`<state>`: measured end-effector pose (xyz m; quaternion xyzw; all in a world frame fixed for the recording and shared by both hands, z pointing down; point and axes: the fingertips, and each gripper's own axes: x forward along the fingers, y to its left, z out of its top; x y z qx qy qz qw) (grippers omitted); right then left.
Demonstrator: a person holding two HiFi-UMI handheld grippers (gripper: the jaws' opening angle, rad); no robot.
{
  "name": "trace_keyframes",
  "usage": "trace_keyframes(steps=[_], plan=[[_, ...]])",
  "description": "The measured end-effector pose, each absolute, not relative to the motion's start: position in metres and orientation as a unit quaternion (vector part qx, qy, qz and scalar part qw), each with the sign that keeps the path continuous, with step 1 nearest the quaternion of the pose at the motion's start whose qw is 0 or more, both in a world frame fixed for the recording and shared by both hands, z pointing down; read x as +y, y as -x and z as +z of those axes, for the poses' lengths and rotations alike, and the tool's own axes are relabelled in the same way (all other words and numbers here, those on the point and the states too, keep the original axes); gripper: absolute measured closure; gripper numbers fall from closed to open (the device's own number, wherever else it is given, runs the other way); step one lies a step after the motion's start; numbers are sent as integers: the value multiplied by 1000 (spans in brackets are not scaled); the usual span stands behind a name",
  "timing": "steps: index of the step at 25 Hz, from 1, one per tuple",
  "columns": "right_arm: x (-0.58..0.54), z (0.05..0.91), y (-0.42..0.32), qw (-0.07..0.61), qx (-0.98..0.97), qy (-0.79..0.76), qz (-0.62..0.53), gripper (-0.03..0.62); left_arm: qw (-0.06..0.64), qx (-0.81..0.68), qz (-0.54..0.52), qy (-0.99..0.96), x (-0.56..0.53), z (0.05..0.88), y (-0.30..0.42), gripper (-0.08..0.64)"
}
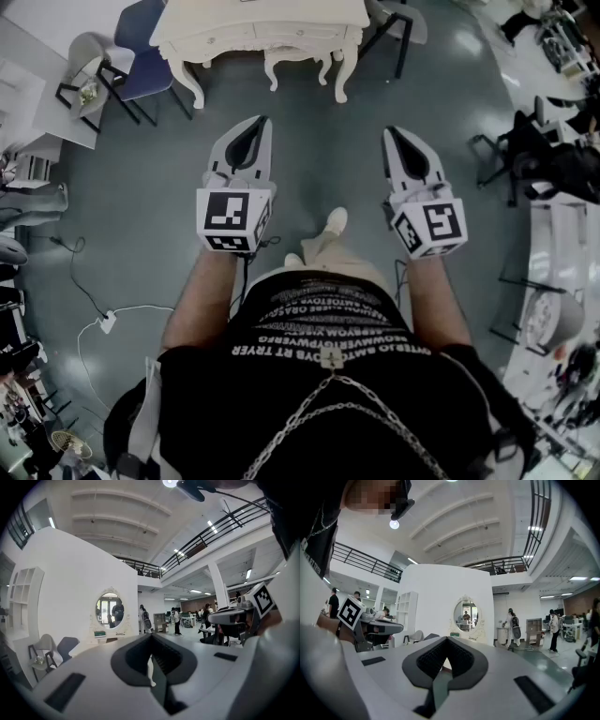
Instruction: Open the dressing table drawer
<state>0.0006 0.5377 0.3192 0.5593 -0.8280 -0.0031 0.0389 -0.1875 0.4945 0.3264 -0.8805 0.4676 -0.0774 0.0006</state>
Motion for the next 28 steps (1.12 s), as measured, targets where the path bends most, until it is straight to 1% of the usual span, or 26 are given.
trace_keyframes(steps=[6, 9, 15, 20, 28], plan=[[494, 329, -21, 37, -828, -559, 5, 591, 10, 461, -84, 884, 452, 328, 163, 557], [469, 329, -28, 29, -829, -559, 17, 591, 4, 463, -84, 883, 429, 331, 157, 557], [432, 335, -41, 33, -837, -545, 34, 591, -20, 471, -84, 878, 386, 343, 146, 557], [408, 349, -47, 36, -844, -533, 48, 591, -27, 477, -89, 874, 360, 353, 135, 557], [375, 346, -59, 43, -858, -511, 33, 591, -28, 485, -93, 869, 329, 350, 114, 557]])
